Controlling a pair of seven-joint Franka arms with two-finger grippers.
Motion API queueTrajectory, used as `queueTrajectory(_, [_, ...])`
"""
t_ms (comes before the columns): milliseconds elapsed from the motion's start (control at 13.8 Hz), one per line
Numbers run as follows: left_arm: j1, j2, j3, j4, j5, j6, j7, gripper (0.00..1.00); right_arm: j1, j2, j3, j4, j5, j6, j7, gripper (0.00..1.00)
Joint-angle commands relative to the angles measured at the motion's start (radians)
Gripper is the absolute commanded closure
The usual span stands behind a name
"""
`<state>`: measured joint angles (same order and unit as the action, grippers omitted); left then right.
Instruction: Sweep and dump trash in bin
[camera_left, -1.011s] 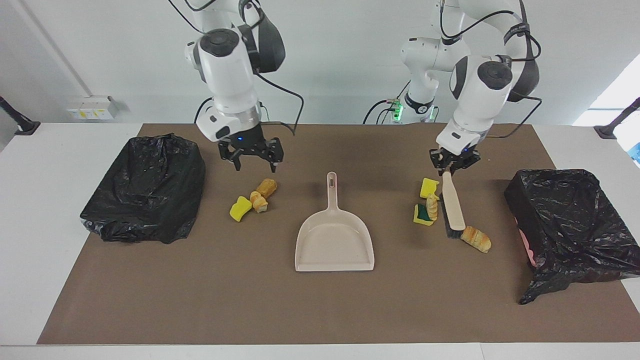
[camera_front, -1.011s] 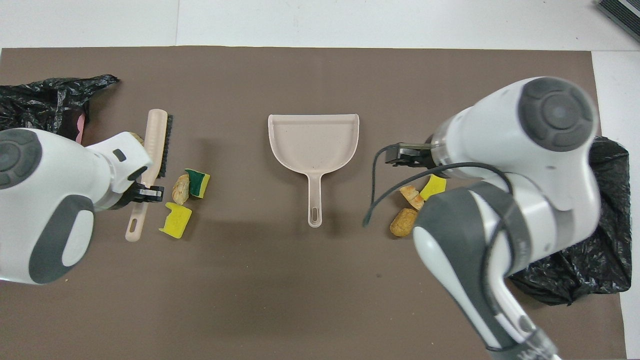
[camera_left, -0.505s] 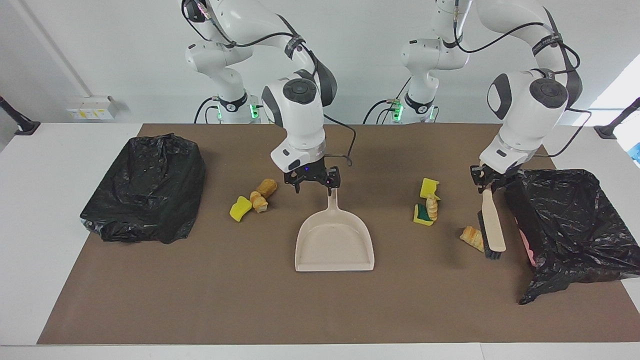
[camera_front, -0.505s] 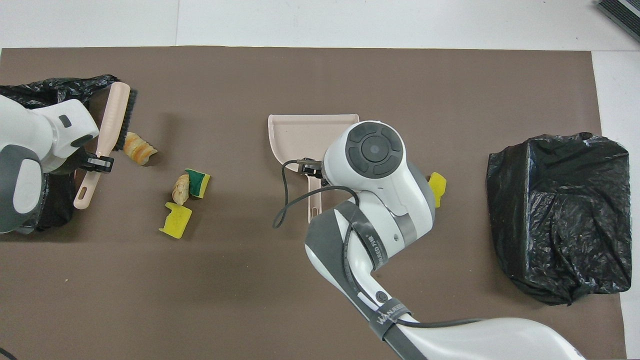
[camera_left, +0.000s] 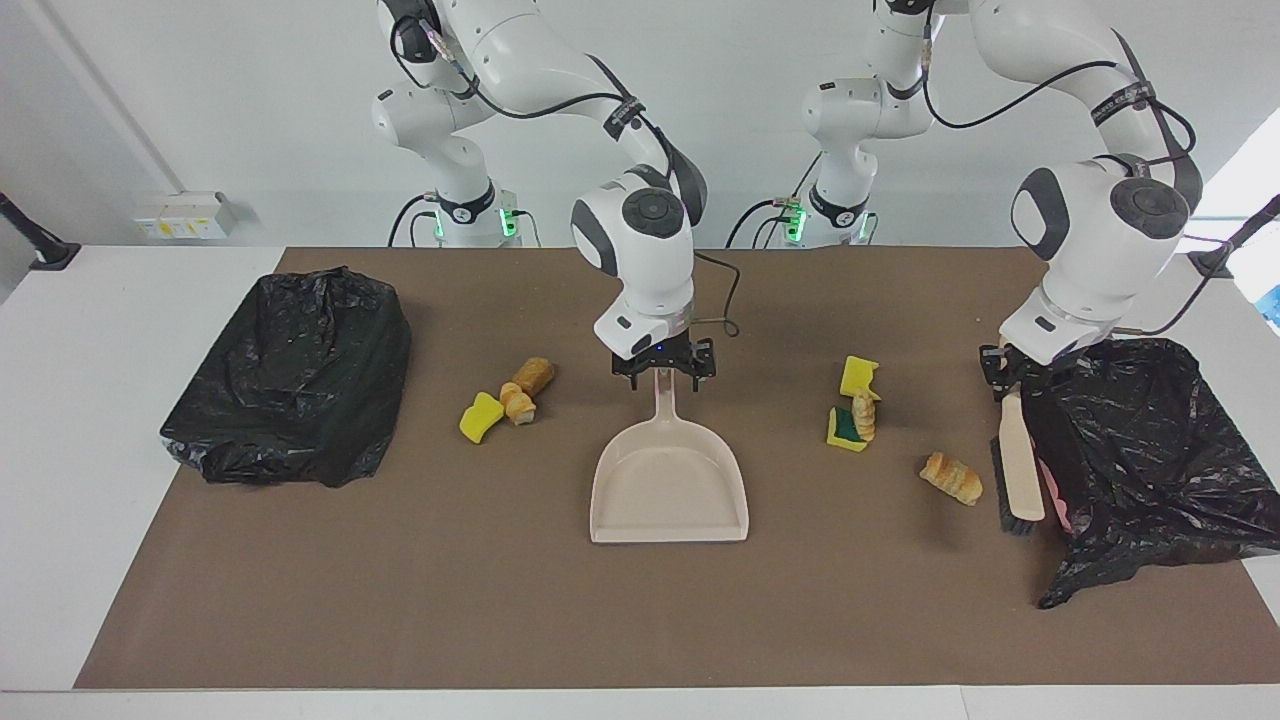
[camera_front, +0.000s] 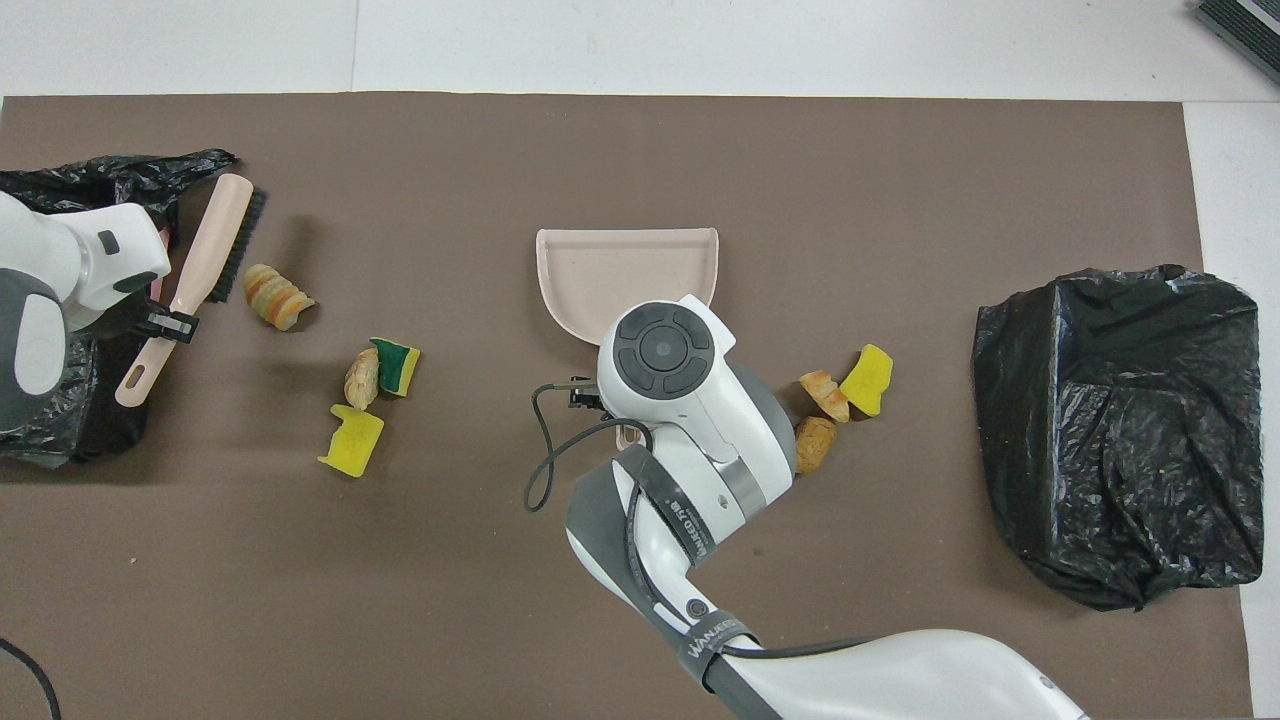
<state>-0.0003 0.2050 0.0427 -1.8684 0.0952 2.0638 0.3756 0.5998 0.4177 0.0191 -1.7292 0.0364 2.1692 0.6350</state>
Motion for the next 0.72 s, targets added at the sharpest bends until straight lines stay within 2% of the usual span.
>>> queueTrajectory(0, [-0.026, -0.039, -0.012, -0.067, 0.014, -0.004, 0.008, 1.0, -0.009, -0.042, 0.002, -0.056, 0.028, 0.017, -0.049, 0.61])
queueTrajectory(72, [-0.05, -0.062, -0.012, -0.104, 0.012, -0.01, 0.003, 1.0, -0.008, -0.042, 0.002, -0.055, 0.028, 0.017, -0.046, 0.94])
queueTrajectory(144, [-0.073, -0.078, -0.012, -0.129, 0.008, -0.014, 0.002, 1.0, -0.009, -0.042, 0.002, -0.053, 0.028, 0.015, -0.038, 1.0])
queueTrajectory(433, [-0.177, -0.111, -0.012, -0.137, 0.001, -0.178, -0.001, 1.0, -0.014, -0.039, 0.002, -0.036, 0.02, 0.021, -0.058, 1.0])
queueTrajectory(650, [-0.188, -0.101, -0.009, -0.086, 0.001, -0.185, -0.032, 1.0, -0.047, -0.1, -0.005, -0.047, 0.019, 0.0, -0.333, 1.0])
